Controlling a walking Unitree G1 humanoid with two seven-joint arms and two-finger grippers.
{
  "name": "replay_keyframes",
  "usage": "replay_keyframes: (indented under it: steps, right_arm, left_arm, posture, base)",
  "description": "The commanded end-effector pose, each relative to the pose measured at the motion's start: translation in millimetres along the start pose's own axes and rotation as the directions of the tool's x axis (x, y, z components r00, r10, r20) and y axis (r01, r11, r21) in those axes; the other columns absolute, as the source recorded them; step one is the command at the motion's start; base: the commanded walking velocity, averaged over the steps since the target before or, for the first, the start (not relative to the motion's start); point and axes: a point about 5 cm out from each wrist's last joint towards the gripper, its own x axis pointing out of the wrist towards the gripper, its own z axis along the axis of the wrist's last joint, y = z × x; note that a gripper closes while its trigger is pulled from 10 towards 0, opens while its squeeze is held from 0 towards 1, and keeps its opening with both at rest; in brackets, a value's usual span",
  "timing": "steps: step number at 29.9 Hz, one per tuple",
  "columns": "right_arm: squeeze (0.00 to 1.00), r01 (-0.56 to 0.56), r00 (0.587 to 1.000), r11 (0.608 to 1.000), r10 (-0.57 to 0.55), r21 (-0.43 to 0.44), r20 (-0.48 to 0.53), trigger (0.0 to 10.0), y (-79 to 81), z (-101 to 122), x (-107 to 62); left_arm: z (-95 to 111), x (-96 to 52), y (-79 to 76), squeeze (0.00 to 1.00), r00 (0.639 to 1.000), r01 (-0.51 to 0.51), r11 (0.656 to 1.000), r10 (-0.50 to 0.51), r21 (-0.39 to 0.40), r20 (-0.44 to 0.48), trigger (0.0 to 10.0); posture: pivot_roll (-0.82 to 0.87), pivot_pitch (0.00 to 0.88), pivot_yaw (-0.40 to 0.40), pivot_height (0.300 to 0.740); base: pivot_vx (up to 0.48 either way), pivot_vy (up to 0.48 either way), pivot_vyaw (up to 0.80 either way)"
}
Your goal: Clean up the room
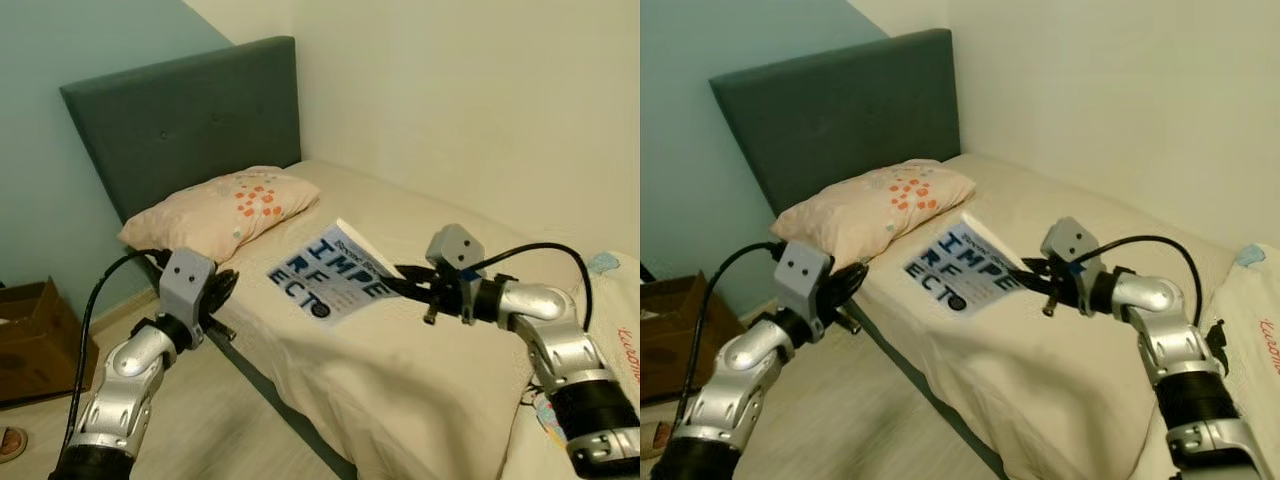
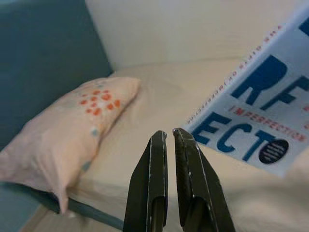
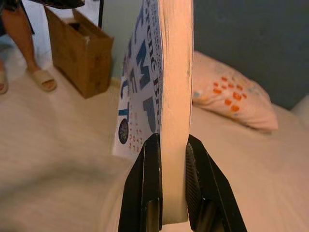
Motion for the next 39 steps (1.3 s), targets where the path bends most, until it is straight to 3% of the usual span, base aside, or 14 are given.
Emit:
replay_keyframes:
  steps: [1, 9, 14, 17, 20, 21, 22, 23, 25, 27, 29, 32, 34, 39]
  right_arm:
    - [0.00, 0.034, 0.999, 0.999, -0.033, -0.033, 0.037, 10.0, 2.0, 7, 12.7]
    - [0.00, -0.007, 0.999, 1.000, 0.008, -0.012, 0.031, 10.0, 9.8, 4, 24.4]
    - [0.00, -0.028, 0.999, 0.998, 0.027, 0.047, 0.023, 10.0, 10.8, 5, 36.7]
    - [0.00, 0.156, 0.984, 0.966, -0.170, 0.204, 0.051, 10.0, 26.3, -10, 49.6]
    - [0.00, 0.212, 0.972, 0.945, -0.230, 0.249, 0.044, 10.0, 29.9, -14, 51.6]
    - [0.00, 0.321, 0.939, 0.881, -0.344, 0.348, 0.007, 10.0, 33.6, -24, 53.3]
    - [0.00, 0.321, 0.939, 0.881, -0.344, 0.348, 0.007, 10.0, 33.6, -24, 53.3]
    - [0.00, 0.441, 0.888, 0.801, -0.456, 0.405, -0.065, 10.0, 38.0, -36, 53.4]
    - [0.00, 0.441, 0.888, 0.801, -0.456, 0.405, -0.065, 10.0, 38.0, -36, 53.4]
    - [0.00, 0.583, 0.799, 0.655, -0.570, 0.480, -0.191, 10.0, 47.6, -55, 51.3]
    - [0.00, 0.599, 0.785, 0.632, -0.585, 0.491, -0.205, 10.0, 49.3, -57, 50.7]
    - [0.00, 0.598, 0.784, 0.627, -0.588, 0.499, -0.201, 10.0, 49.1, -57, 50.2]
    - [0.00, 0.577, 0.800, 0.663, -0.576, 0.477, -0.168, 10.0, 46.9, -51, 51.2]
    - [0.00, 0.576, 0.804, 0.683, -0.572, 0.448, -0.163, 10.0, 49.5, -47, 54.1]
  left_arm:
    - [-14, -1.2, 1.7, 0.00, 0.993, -0.098, 0.995, 0.097, -0.007, -0.072, 10.0]
    - [-18, -5.8, -3.4, 0.00, 0.980, -0.182, 0.983, 0.180, -0.013, -0.080, 10.0]
    - [-20, -15.2, -12.6, 0.00, 0.973, -0.221, 0.973, 0.216, -0.064, -0.077, 10.0]
    - [-19, -17.6, -9.8, 0.00, 0.952, -0.303, 0.946, 0.294, -0.118, -0.085, 10.0]
    - [-20, -17.5, -9.2, 0.00, 0.945, -0.322, 0.938, 0.311, -0.130, -0.099, 10.0]
    - [-22, -16.9, -8.8, 0.00, 0.933, -0.354, 0.922, 0.339, -0.155, -0.118, 10.0]
    - [-22, -16.9, -8.8, 0.00, 0.933, -0.354, 0.922, 0.339, -0.155, -0.118, 10.0]
    - [-24, -16.5, -9.5, 0.00, 0.920, -0.386, 0.908, 0.367, -0.161, -0.135, 10.0]
    - [-24, -16.5, -9.5, 0.00, 0.920, -0.386, 0.908, 0.367, -0.161, -0.135, 10.0]
    - [-29, -17.6, -10.5, 0.00, 0.899, -0.429, 0.893, 0.406, -0.136, -0.164, 10.0]
    - [-31, -18.3, -10.8, 0.00, 0.895, -0.435, 0.892, 0.412, -0.125, -0.172, 10.0]
    - [-31, -18.9, -11.0, 0.00, 0.894, -0.435, 0.892, 0.411, -0.125, -0.179, 10.0]
    - [-31, -18.4, -11.3, 0.00, 0.895, -0.432, 0.894, 0.407, -0.122, -0.184, 10.0]
    - [-31, -18.3, -12.2, 0.00, 0.889, -0.442, 0.889, 0.417, -0.116, -0.189, 10.0]
  posture:
    - [-0.05, 0.027, -0.009, 0.740]
    - [-0.05, 0.051, -0.090, 0.740]
    - [-0.03, 0.079, -0.146, 0.740]
    - [-0.02, 0.073, -0.111, 0.740]
    - [-0.02, 0.070, -0.100, 0.740]
    - [-0.02, 0.069, -0.080, 0.740]
    - [-0.02, 0.069, -0.080, 0.740]
    - [-0.02, 0.067, -0.065, 0.740]
    - [-0.02, 0.067, -0.065, 0.740]
    - [-0.03, 0.065, -0.039, 0.740]
    - [-0.03, 0.065, -0.039, 0.740]
    - [-0.03, 0.065, -0.039, 0.740]
    - [-0.04, 0.066, -0.026, 0.740]
    - [-0.04, 0.069, -0.030, 0.740]
  base:
    - [0.000, 0.000, 0.00]
    - [0.000, 0.000, 0.00]
    - [0.000, 0.000, 0.00]
    - [0.000, 0.000, 0.00]
    - [0.000, 0.000, 0.00]
    - [0.000, 0.000, 0.00]
    - [0.000, 0.000, 0.00]
    - [0.000, 0.000, 0.00]
    - [0.000, 0.000, 0.00]
    - [0.000, 0.000, 0.00]
    - [0.000, 0.000, 0.00]
    - [0.000, 0.000, 0.00]
    - [0.000, -0.186, 0.40]
    - [0.000, -0.436, 0.80]
